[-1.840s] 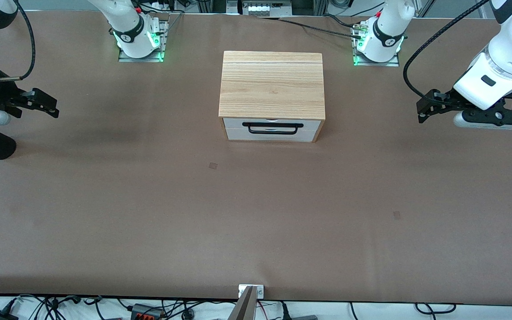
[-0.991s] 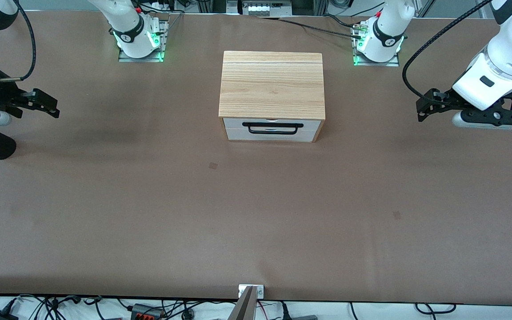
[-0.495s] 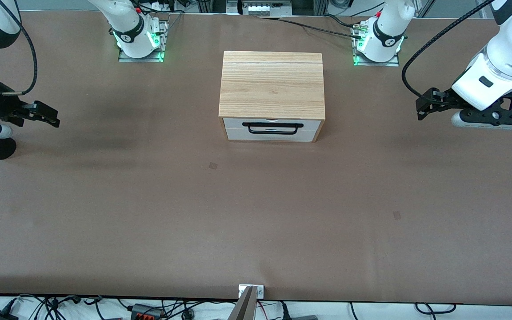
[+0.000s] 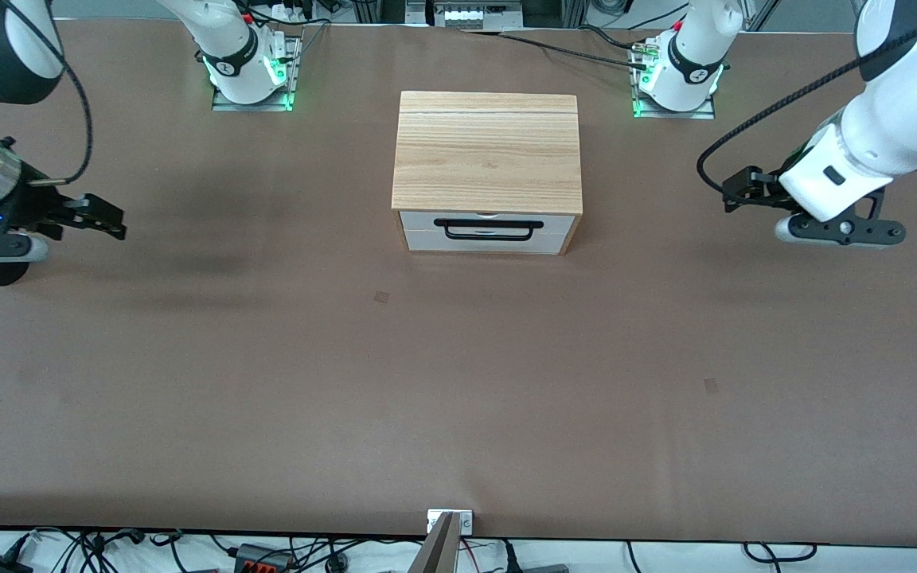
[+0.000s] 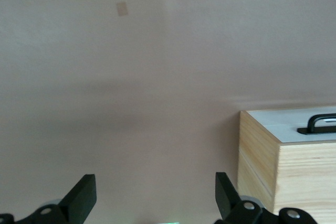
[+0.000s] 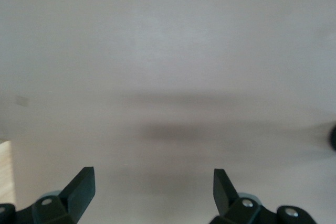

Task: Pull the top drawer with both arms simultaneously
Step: 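Move both grippers toward the black drawer handle from either end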

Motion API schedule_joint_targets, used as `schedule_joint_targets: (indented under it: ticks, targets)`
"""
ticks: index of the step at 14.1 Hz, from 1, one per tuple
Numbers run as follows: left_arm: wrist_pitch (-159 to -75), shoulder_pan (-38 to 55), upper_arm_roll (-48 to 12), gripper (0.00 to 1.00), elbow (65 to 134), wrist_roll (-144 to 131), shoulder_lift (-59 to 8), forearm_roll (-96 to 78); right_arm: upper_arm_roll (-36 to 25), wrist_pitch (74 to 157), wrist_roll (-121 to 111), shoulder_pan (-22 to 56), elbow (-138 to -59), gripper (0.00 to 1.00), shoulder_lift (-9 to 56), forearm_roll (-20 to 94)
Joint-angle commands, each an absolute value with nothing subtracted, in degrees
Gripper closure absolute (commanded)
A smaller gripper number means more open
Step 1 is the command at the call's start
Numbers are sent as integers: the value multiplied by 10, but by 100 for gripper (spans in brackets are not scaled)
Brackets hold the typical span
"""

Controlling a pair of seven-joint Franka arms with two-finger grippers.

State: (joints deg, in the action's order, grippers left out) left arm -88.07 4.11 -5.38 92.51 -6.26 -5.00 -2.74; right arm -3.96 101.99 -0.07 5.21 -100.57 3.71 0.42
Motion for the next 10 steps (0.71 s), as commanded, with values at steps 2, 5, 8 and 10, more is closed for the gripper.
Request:
schedule_joint_targets:
  ticks: [2,5,8,10]
  targets:
    - [-851,39,-53,0,907,-63,-70,-82,-41,1027,14,59,-999,0,58,23]
    - [-851,38,-52,0,907,-63,-91,-144,-40,1033,4,68,-998,0,61,22]
    - [-854,38,-52,0,906,-62,-130,-234,-40,1035,2,71,-998,0,97,23]
    - [-858,36,-52,0,906,-61,-166,-311,-37,1034,-19,89,-998,0,105,24]
